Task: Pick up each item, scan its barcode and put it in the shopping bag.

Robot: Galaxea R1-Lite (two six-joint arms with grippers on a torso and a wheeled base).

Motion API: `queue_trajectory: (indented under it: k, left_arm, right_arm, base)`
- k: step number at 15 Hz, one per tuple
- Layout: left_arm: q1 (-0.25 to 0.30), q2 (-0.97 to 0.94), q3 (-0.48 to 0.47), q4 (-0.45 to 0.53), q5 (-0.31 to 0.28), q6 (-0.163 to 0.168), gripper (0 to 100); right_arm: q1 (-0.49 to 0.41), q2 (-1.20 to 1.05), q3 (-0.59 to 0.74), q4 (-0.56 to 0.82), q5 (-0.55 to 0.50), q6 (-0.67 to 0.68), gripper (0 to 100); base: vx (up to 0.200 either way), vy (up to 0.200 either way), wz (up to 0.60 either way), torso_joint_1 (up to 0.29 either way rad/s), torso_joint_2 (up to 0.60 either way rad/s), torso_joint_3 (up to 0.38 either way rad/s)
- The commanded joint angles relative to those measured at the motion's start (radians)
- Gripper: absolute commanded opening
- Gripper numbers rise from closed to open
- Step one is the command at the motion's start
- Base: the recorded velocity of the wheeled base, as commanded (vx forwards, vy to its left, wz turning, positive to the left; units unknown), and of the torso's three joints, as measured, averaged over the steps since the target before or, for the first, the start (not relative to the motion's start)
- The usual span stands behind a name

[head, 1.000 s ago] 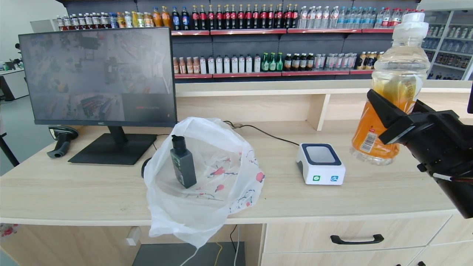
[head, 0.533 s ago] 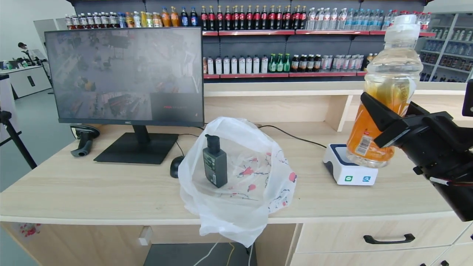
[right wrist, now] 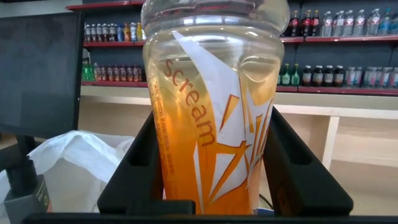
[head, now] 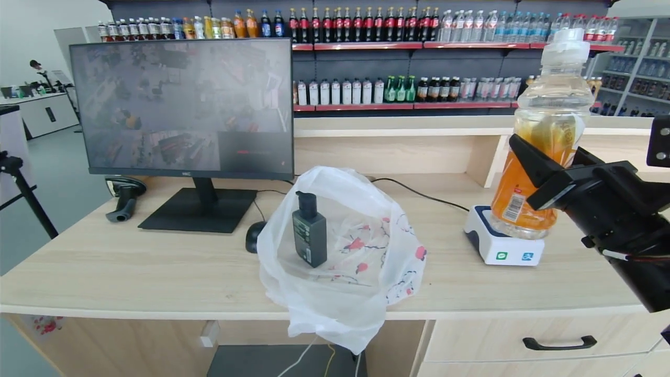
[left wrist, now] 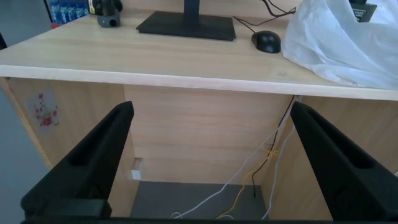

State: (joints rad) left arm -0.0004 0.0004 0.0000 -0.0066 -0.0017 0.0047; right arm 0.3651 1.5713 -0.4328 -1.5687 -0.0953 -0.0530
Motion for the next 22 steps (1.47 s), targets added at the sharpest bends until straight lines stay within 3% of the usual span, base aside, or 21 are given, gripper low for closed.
queue_trajectory:
  k: [1,7,22]
  left_arm:
    - [0.0,0.0,0.0,-0.001,0.0,0.0,100]
    - [0.0,0.0,0.0,-0.001,0.0,0.0,100]
    - [0.0,0.0,0.0,-0.001,0.0,0.0,100]
  right_arm:
    - [0.0,0.006,0.003,-0.002,0.0,-0.001,0]
    - [0.0,-0.017,0.009,-0.002,0.0,-0.001,0]
    - [0.067,0.065,-0.009,-0.002,0.009,0.002,0]
  base:
    - [0.0,0.0,0.6,-0.007,0.01,0.002]
    - [0.0,0.0,0.6,0.002,0.01,0.001]
    - [0.0,0.0,0.0,0.0,0.0,0.0]
